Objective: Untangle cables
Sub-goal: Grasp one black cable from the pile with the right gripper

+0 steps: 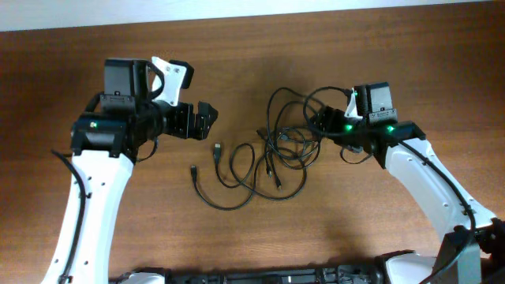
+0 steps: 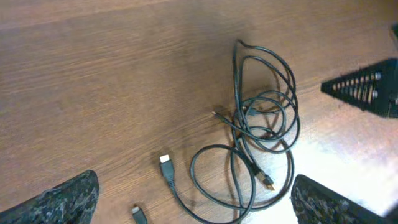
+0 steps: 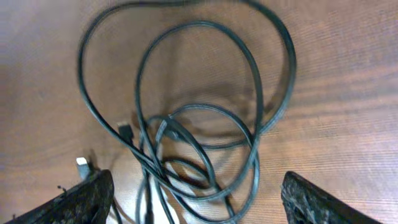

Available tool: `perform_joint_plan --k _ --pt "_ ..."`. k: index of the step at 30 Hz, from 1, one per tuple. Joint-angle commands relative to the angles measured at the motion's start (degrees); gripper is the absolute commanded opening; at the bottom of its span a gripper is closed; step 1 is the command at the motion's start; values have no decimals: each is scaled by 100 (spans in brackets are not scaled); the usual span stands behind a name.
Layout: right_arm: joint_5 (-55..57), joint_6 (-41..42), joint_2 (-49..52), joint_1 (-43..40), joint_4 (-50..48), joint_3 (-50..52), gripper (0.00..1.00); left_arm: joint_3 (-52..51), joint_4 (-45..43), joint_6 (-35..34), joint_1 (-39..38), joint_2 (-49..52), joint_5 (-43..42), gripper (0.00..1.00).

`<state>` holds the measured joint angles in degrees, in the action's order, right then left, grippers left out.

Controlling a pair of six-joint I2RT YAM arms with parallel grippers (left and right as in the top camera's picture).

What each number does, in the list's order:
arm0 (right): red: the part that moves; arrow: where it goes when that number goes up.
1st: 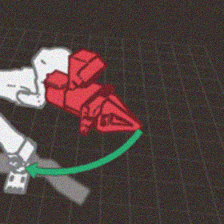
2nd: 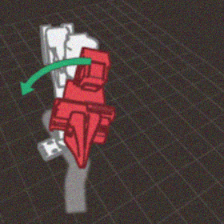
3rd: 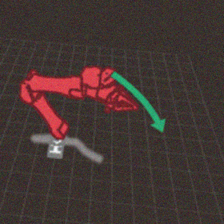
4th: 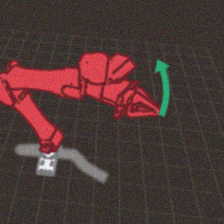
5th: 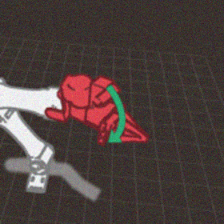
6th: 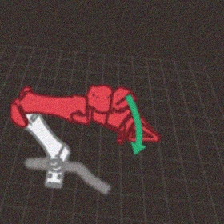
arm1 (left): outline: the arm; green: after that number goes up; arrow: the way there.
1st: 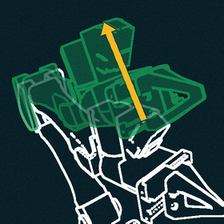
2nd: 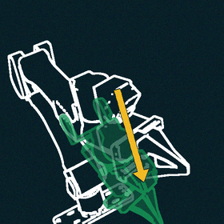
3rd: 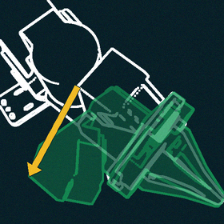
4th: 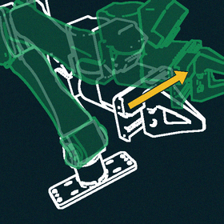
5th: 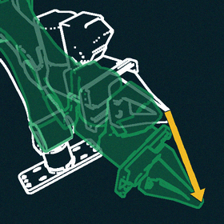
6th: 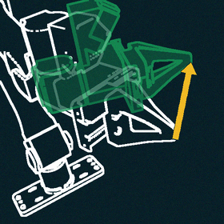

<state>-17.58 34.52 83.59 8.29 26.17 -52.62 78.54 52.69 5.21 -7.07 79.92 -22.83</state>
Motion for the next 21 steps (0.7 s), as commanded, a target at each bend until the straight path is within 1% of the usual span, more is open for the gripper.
perform_joint_plan --k 1,4,6,8,9,11,14,17,21 --pt "31 203 81 28 -70 -44 84 26 9 240 37 -55 -328 99" --pt "192 216 337 28 -116 -44 84 26 9 240 37 -55 -328 99" --pt "116 492 649 33 -205 -44 84 26 9 240 37 -55 -328 99" --pt "-393 542 951 33 -568 -44 82 26 9 240 37 -55 -328 99" --pt "-597 544 1104 33 -800 -44 78 26 9 240 37 -55 -328 99" --pt "-581 566 1351 33 -1001 -44 78 26 9 240 37 -55 -328 99" --pt "-577 562 1672 33 -970 -44 78 26 9 240 37 -55 -328 99" --pt "-293 560 1784 33 -984 -44 78 26 9 240 37 -55 -328 99" --pt "-326 540 1784 28 -1167 -44 78 26 9 240 37 -55 -328 99"
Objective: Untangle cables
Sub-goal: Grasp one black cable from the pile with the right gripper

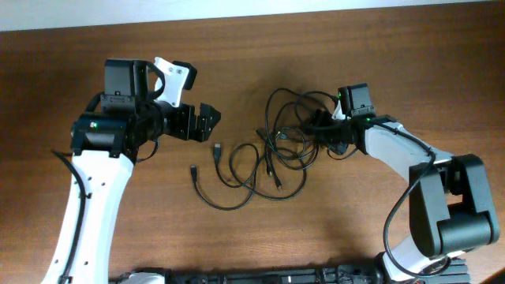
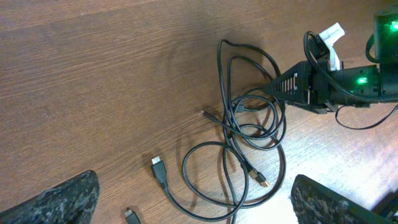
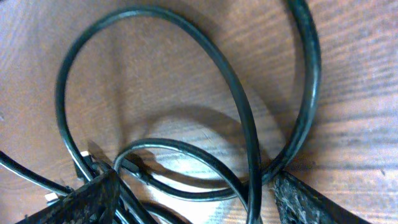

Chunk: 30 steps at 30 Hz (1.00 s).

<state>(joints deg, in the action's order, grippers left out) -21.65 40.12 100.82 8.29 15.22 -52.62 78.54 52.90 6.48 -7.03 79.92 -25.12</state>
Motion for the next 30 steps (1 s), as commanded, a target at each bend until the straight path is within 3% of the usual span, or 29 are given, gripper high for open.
perform_joint_plan --k 1,13,19,30 --pt "57 -20 61 28 -72 -44 78 26 -13 114 33 -55 -98 98" --pt "-507 -92 59 33 -267 -44 71 26 -13 114 33 -55 -98 99" --pt "-1394 -645 59 35 -662 -44 71 26 -13 114 33 -55 -98 99" --pt "-1373 -1248 61 33 -1099 -44 73 26 -13 114 33 -55 -98 99"
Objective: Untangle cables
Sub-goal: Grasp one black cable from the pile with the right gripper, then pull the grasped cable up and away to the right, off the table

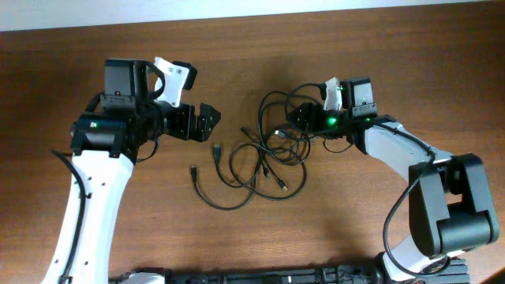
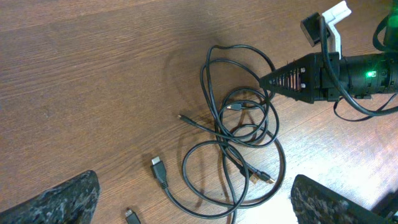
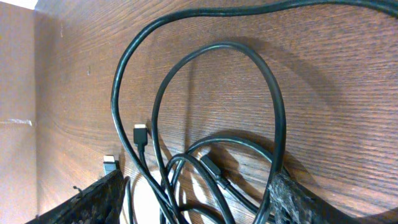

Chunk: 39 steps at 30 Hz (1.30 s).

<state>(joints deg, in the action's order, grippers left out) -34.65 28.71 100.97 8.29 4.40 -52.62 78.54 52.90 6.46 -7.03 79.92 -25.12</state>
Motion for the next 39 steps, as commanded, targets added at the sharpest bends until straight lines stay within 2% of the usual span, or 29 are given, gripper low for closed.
perform_joint_plan --k 1,6,16,20,21,22,23,32,34,39 --pt "-70 -107 46 33 -17 -44 73 26 -13 116 33 -55 -98 99" --pt "601 -105 48 33 52 -42 73 26 -13 116 33 -55 -98 99" --pt "208 -81 640 269 -85 -42 73 26 -13 116 33 -55 -98 99" --pt "212 332 710 376 -848 -42 50 26 -13 116 33 -55 -98 99" --pt "210 332 710 374 -1025 -42 34 26 -13 116 33 -55 -98 99" --pt "210 380 710 374 -1067 -44 12 26 -13 116 33 -55 -98 99" --pt "181 487 710 374 -1047 -44 4 26 -13 116 33 -55 -98 99" --pt "-461 496 420 354 -1084 -396 4 26 -13 116 33 -55 -98 99" --pt "-457 411 142 354 -734 -699 4 26 -13 116 33 -55 -98 98" --pt "42 -448 -813 365 1204 -2181 4 26 -13 116 33 -55 -98 99"
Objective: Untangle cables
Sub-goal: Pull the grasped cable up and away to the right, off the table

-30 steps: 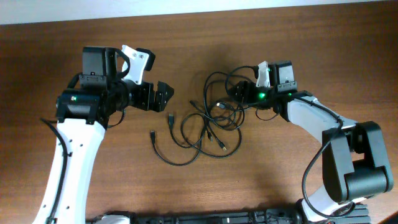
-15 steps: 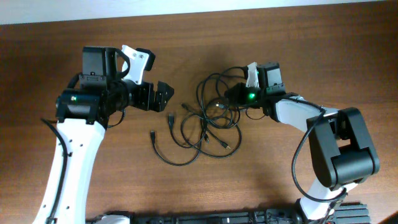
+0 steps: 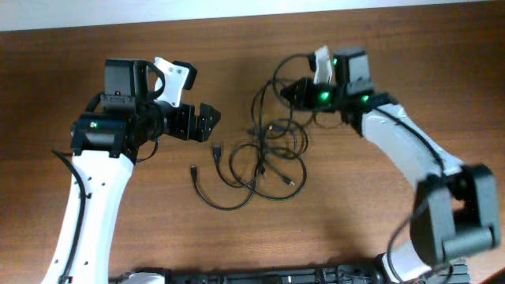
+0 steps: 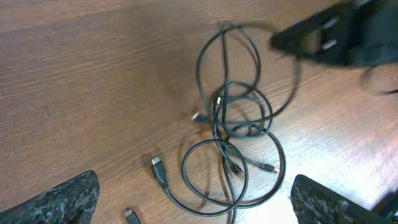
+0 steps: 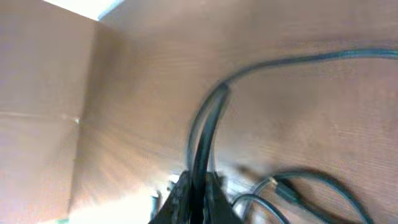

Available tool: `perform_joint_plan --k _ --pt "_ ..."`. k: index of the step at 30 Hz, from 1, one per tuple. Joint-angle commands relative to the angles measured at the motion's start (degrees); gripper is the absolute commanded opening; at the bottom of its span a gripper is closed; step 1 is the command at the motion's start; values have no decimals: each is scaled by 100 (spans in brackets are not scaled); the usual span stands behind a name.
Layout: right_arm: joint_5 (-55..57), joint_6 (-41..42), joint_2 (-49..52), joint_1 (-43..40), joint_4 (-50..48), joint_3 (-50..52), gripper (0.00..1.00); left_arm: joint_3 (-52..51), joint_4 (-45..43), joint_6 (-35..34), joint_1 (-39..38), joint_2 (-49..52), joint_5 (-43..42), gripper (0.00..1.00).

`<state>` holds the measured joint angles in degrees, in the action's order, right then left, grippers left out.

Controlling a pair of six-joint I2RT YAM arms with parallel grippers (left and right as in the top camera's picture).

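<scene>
A tangle of thin black cables (image 3: pixel 268 154) lies mid-table, with its far loops drawn up toward my right gripper (image 3: pixel 293 88). That gripper is shut on a couple of cable strands (image 5: pixel 205 137), which run up from between its closed fingertips (image 5: pixel 198 196). The left wrist view shows the tangle (image 4: pixel 239 124) stretched toward the blurred right gripper (image 4: pixel 336 37). My left gripper (image 3: pixel 207 120) hangs open to the left of the tangle with nothing between its fingers (image 4: pixel 62 199).
A larger plug (image 3: pixel 217 148) and a small plug (image 3: pixel 193 170) on loose cable ends lie left of the tangle, below the left gripper. The brown wooden table (image 3: pixel 379 221) meets a pale wall along its far edge.
My right gripper was open with its fingers around the far loops; now it is shut on strands and sits further back, the loops pulled up with it. The left arm has not moved.
My right gripper first hung open at the right of the tangle. Then it was down at the right-hand loops, still open. Later it stood open among the far loops. Now it is shut on strands and the tangle is stretched toward the far side.
</scene>
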<state>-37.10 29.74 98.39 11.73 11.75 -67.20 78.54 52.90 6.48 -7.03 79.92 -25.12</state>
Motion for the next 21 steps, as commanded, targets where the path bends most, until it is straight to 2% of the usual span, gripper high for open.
perform_joint_plan --k 1,5,7,9,16,21 --pt "407 -612 -691 22 839 -1071 4 26 -13 114 33 -55 -98 98" --pt "1108 -811 -905 22 2549 -2758 4 26 -13 114 33 -55 -98 99" --pt "1733 -1027 -905 20 3685 -3934 4 26 -13 114 33 -55 -98 99" --pt "2033 -1161 -905 20 4166 -4673 4 26 -13 114 33 -55 -98 99" --pt "2371 -918 -905 15 4214 -6561 4 26 -13 114 33 -55 -98 99" --pt "2396 -1980 -905 15 3818 -7567 4 26 -13 114 33 -55 -98 98"
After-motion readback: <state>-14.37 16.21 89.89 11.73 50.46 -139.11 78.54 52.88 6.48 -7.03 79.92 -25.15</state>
